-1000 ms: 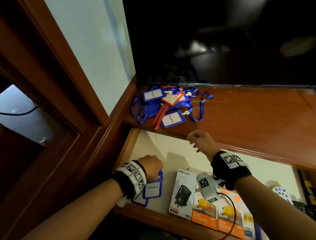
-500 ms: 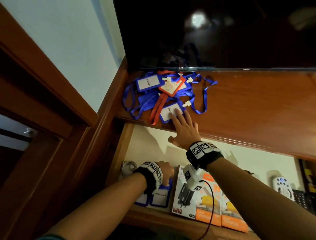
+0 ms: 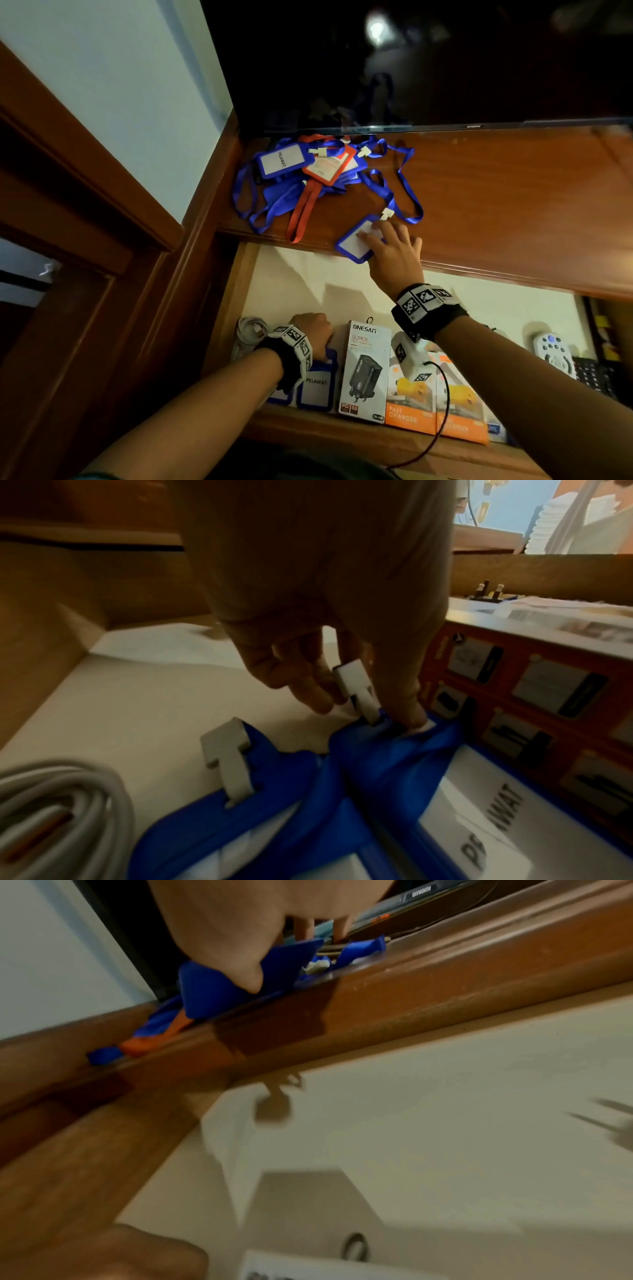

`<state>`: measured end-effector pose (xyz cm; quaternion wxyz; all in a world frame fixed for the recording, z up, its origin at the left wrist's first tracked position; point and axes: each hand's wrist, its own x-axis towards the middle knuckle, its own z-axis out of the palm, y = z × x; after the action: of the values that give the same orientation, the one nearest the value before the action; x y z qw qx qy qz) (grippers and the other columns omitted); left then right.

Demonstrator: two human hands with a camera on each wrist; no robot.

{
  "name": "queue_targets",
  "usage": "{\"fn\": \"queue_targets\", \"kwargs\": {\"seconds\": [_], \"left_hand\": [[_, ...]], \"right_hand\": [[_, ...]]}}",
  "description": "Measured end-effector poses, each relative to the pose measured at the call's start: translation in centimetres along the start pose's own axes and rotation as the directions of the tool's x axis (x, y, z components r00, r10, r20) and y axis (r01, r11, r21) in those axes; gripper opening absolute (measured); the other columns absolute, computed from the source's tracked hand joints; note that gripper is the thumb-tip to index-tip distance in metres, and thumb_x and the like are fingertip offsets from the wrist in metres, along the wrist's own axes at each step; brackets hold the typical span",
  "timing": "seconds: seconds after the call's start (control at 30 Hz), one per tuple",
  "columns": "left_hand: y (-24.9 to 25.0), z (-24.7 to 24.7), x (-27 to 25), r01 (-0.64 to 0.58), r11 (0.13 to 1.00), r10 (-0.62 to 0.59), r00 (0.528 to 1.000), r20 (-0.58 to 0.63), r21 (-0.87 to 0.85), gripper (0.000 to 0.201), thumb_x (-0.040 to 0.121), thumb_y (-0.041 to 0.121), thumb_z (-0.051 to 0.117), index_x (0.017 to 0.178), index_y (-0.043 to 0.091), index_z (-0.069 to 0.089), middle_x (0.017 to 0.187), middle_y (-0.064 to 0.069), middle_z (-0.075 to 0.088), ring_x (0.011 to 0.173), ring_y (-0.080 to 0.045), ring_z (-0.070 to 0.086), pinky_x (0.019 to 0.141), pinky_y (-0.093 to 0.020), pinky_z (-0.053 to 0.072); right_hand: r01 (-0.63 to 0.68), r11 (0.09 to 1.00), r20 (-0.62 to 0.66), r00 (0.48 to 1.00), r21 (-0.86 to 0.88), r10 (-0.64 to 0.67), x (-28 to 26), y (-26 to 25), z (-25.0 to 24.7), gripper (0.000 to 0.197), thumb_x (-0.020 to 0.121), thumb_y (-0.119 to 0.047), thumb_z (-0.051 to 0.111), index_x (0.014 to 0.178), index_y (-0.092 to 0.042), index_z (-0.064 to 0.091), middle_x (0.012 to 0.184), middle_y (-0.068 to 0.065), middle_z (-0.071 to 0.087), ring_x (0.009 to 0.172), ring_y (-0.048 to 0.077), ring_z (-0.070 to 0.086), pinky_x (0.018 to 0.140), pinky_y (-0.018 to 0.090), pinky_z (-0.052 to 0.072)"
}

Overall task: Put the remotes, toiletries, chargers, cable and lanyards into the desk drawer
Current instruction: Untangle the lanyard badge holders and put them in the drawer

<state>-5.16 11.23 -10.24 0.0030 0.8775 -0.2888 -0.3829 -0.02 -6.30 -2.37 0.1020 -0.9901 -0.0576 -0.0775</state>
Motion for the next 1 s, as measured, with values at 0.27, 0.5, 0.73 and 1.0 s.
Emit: {"fn": "queue_targets", "kwargs": {"seconds": [0.27,0.5,0.73,1.0], "left_hand": [[-1.2,-3.4,-2.1,0.101,0.951,-0.156,0.973,-0.172,-0.293,0.034,0.077,0.043,0.066,0.103,0.021,0.064,0.107,-0.001,0.063,0.096,-0.023,0.061,0.083,-0.034,0.051],[0.3,-13.6,-7.8,-0.228,0.133,-0.329,0.908,-0.26,-0.965,0.056,0.097,0.053,0.031,0.086,0.012,0.067,0.076,-0.007,0.072,0.061,-0.013,0.068,0.052,-0.021,0.044],[4.7,-18.4,-12.7,-0.34,0.205,-0.123,0.921,-0.369,-0.918,0.027,0.089,0.031,0.061,0.11,0.014,0.063,0.095,-0.001,0.07,0.086,-0.015,0.066,0.074,-0.026,0.052],[7.4,-17.2,-15.5,-0.484,0.278,-0.171,0.825,-0.539,-0.829,0.039,0.087,0.0,0.061,0.12,0.017,0.055,0.11,-0.008,0.067,0.096,-0.024,0.066,0.08,-0.038,0.056]], "right_hand": [[-0.02,0.99,-0.251,0.967,0.138,0.054,0.1,0.4,-5.5,0.027,0.084,-0.017,0.06,0.106,-0.028,0.07,0.116,0.008,0.06,0.091,0.038,0.051,0.066,0.039,0.044],[0.252,0.91,-0.392,0.913,0.328,-0.111,-2.0,0.0,-10.6,0.031,0.074,0.004,0.072,0.101,-0.012,0.073,0.108,0.012,0.061,0.092,0.03,0.064,0.071,0.031,0.055],[0.447,0.821,-0.494,0.836,0.356,-0.24,-5.3,-1.8,-12.6,0.023,0.08,-0.006,0.066,0.102,0.001,0.068,0.112,0.02,0.061,0.108,0.02,0.053,0.093,0.015,0.043],[0.284,0.524,-0.36,0.932,0.803,0.047,-8.2,-1.5,-14.5,0.043,0.079,0.001,0.046,0.118,-0.008,0.062,0.125,0.003,0.06,0.108,0.019,0.062,0.076,0.042,0.058]]}}
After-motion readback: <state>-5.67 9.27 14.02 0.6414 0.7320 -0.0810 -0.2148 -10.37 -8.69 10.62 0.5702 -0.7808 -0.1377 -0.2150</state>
